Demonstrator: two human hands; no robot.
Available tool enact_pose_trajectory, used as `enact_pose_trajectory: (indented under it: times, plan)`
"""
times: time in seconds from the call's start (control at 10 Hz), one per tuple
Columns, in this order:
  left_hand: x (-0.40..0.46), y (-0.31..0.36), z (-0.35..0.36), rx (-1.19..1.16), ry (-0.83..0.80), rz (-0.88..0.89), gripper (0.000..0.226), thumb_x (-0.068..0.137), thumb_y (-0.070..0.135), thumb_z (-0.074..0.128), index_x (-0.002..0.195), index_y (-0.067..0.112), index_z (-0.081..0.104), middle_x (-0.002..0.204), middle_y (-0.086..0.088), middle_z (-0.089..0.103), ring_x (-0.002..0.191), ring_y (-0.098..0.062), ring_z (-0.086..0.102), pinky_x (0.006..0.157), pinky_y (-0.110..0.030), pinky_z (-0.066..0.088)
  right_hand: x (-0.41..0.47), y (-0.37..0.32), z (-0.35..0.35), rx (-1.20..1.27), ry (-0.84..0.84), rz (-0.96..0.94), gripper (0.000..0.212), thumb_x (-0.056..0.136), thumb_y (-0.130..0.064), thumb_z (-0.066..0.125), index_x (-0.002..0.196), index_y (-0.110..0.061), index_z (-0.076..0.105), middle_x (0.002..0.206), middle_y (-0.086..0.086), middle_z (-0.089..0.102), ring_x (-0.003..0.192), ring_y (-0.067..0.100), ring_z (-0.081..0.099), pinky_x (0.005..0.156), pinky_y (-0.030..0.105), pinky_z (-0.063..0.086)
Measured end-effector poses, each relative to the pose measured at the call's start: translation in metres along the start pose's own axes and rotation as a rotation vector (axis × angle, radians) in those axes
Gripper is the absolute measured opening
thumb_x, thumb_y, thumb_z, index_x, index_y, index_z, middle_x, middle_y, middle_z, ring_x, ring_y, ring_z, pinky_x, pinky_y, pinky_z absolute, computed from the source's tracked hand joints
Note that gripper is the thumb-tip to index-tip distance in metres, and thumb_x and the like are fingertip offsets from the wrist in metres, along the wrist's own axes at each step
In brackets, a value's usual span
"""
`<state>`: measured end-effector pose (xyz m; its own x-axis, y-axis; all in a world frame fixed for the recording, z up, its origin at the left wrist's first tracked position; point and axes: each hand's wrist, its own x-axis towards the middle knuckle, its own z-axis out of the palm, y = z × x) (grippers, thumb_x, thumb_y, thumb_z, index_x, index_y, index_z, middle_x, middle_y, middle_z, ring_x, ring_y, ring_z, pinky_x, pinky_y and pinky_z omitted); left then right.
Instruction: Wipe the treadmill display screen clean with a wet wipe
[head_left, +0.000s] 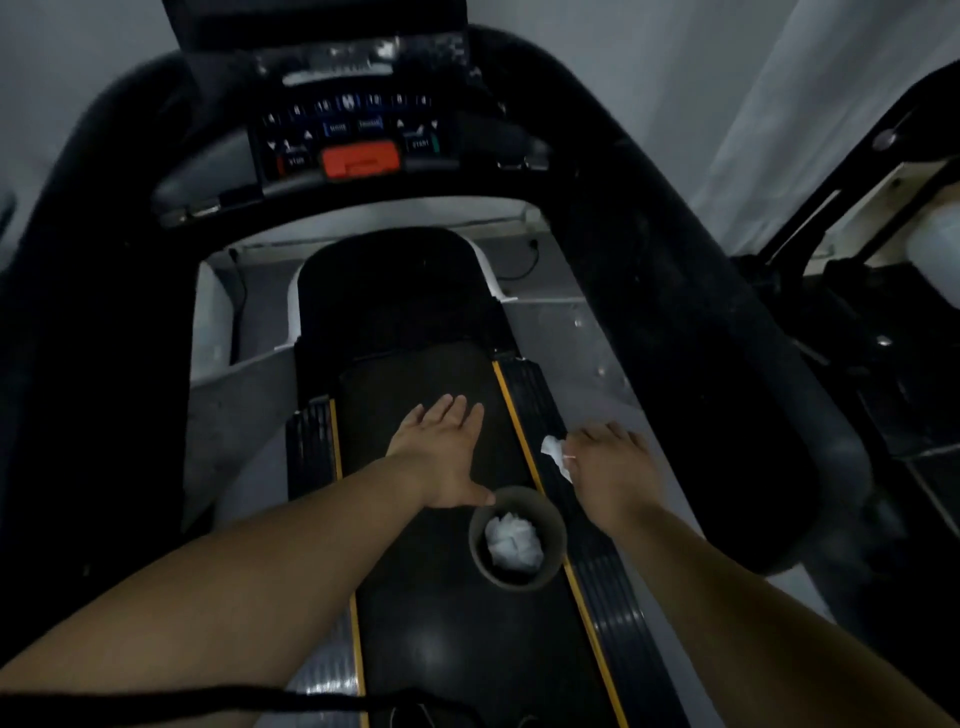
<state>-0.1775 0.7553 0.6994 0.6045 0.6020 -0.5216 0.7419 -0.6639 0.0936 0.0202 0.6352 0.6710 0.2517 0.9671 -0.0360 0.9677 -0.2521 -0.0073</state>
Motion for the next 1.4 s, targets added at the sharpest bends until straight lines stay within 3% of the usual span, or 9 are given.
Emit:
enact_pose_trajectory:
  times: [0.4,0.6,0.8,1.0,1.2,1.3,1.4]
  plan:
    - [0.069,0.029,0.143,-0.075,-0.131,0.000,0.123,0.082,0.076,0.064,0.164,0.020,-0.008,0.173,-0.007,-0.010,0.159,-0.023,-0.009,0.128,-0.048,0.001,-0.036,0.017,0.173,0.064,-0.121,-0.004,0.016,0.070,-0.011,0.077,0.073,-0.013,0.062,0.076,0.011,0.060,0.070,0.035,0.059,0.060,0.037,0.045]
    - [0.094,0.030,0.222,-0.114,-0.195,-0.010,0.123,0.081,0.073,0.067,0.165,0.021,-0.007,0.174,-0.007,-0.008,0.159,-0.024,-0.007,0.128,-0.047,0.001,-0.054,0.021,0.247,0.165,-0.195,-0.024,0.002,0.087,-0.016,0.063,0.086,-0.014,0.064,0.091,0.011,0.062,0.083,0.035,0.059,0.067,0.037,0.043]
    - [0.128,0.029,0.277,-0.125,-0.210,0.015,0.121,0.081,0.072,0.068,0.165,0.022,-0.004,0.174,-0.006,-0.006,0.159,-0.025,-0.005,0.128,-0.048,0.003,-0.053,0.020,0.308,0.193,-0.274,-0.031,0.008,0.093,-0.021,0.054,0.090,-0.017,0.061,0.094,0.008,0.062,0.085,0.030,0.059,0.065,0.032,0.036]
    - [0.161,0.029,0.315,-0.151,-0.199,0.030,0.121,0.081,0.070,0.069,0.164,0.021,-0.005,0.174,-0.006,-0.004,0.159,-0.025,-0.002,0.128,-0.049,0.005,-0.046,0.017,0.356,0.255,-0.317,-0.023,0.013,0.093,-0.029,0.057,0.091,-0.016,0.059,0.093,0.006,0.063,0.085,0.024,0.060,0.070,0.036,0.048]
    - [0.181,0.022,0.351,-0.153,-0.219,0.017,0.124,0.081,0.070,0.069,0.164,0.018,-0.007,0.174,-0.007,0.001,0.159,-0.027,0.003,0.126,-0.048,0.010,-0.040,0.010,0.399,0.253,-0.351,0.011,0.018,0.093,-0.032,0.054,0.098,-0.016,0.060,0.099,0.008,0.066,0.087,0.023,0.063,0.074,0.042,0.055]
    - [0.183,0.021,0.361,-0.182,-0.203,0.018,0.126,0.081,0.068,0.072,0.164,0.017,-0.007,0.173,-0.008,0.004,0.158,-0.029,0.008,0.124,-0.048,0.015,-0.029,0.004,0.405,0.278,-0.334,0.042,0.020,0.094,-0.029,0.058,0.110,-0.017,0.059,0.108,0.007,0.064,0.097,0.023,0.060,0.078,0.043,0.054]
    - [0.187,0.020,0.367,-0.184,-0.189,0.024,0.126,0.079,0.068,0.073,0.164,0.018,-0.004,0.173,-0.008,0.007,0.157,-0.031,0.013,0.123,-0.050,0.021,-0.023,0.002,0.414,0.284,-0.320,0.078,0.036,0.093,-0.029,0.060,0.127,-0.019,0.055,0.121,0.008,0.060,0.110,0.025,0.057,0.084,0.042,0.053]
